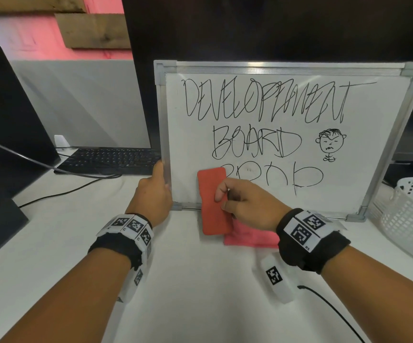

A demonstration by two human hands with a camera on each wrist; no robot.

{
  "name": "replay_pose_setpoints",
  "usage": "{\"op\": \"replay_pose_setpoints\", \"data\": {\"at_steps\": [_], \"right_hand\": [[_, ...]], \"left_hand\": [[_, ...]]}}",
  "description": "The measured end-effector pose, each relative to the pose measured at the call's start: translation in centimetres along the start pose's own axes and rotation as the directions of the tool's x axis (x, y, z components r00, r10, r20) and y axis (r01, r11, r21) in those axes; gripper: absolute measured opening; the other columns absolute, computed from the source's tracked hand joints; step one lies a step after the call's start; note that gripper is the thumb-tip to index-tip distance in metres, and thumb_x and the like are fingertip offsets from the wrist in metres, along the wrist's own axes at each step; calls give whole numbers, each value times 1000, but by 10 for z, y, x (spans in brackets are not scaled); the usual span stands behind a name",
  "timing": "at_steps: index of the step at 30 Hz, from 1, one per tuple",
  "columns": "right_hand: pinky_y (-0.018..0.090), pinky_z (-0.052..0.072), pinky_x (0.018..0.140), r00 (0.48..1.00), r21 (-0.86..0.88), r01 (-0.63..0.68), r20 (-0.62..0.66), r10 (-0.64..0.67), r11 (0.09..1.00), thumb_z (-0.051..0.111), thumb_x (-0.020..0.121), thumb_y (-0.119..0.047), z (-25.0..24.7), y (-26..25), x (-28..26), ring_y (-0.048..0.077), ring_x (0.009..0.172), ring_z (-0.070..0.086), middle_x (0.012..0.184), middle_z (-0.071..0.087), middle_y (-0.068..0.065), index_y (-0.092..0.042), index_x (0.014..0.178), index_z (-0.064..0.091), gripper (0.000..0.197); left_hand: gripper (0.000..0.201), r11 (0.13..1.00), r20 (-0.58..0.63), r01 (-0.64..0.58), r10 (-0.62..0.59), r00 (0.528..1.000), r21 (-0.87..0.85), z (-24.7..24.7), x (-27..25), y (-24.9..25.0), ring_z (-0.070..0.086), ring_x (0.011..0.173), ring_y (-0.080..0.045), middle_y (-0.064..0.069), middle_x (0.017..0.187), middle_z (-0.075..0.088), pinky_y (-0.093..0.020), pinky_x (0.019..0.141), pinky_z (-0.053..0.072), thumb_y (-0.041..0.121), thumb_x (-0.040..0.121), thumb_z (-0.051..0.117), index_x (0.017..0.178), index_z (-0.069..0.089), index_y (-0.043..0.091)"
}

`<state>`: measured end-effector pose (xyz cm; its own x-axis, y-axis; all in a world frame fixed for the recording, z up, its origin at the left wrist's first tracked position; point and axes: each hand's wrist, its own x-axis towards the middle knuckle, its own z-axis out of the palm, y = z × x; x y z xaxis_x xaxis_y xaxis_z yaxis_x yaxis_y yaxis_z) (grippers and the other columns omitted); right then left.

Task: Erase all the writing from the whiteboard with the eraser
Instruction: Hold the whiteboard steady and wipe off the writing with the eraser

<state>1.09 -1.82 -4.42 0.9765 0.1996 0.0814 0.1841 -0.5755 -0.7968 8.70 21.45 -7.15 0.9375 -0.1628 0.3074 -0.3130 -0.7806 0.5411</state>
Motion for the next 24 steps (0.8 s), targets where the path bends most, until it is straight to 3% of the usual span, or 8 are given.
{"op": "replay_pose_setpoints", "data": {"at_steps": [4,9,14,19,24], "right_hand": [[29,44,64,987,-70,-82,130,91,994,60,88,-5,0,6,-5,8,54,50,68,57,-2,-24,89,65,20],[20,41,56,999,33,11,-37,-10,999,59,93,-4,-6,2,-3,7,54,52,69,58,-1,-23,90,63,19],[27,45,64,993,-55,-72,90,77,996,60,89,-5,-7,7,-6,9,57,54,70,59,-3,-26,88,64,21],[16,39,49,999,57,-6,-34,8,998,57,93,-3,-9,1,-4,6,52,51,70,58,0,-21,91,62,19],[26,43,62,996,-36,-52,72,54,998,59,89,-4,-7,9,-7,7,55,52,68,58,-5,-26,87,63,22]], "left_hand": [[53,1000,-8,-3,3,1000,16,-1,-2,2,63,93,-38,-22,109,64,-51,85,55,16,101,45,150,23,18],[51,1000,3,15,-15,1000,7,-1,0,2,63,91,-36,-20,107,64,-52,85,55,16,101,43,147,24,20],[52,1000,0,12,-12,1000,21,-2,-2,4,63,89,-36,-22,107,64,-49,82,55,16,101,44,149,24,16],[51,999,9,25,-25,1000,25,-2,-1,3,63,91,-35,-22,111,63,-48,84,55,17,102,44,149,23,18],[51,1000,10,15,-15,1000,8,-2,0,2,63,92,-36,-22,112,63,-50,85,55,17,101,43,148,23,20]]}}
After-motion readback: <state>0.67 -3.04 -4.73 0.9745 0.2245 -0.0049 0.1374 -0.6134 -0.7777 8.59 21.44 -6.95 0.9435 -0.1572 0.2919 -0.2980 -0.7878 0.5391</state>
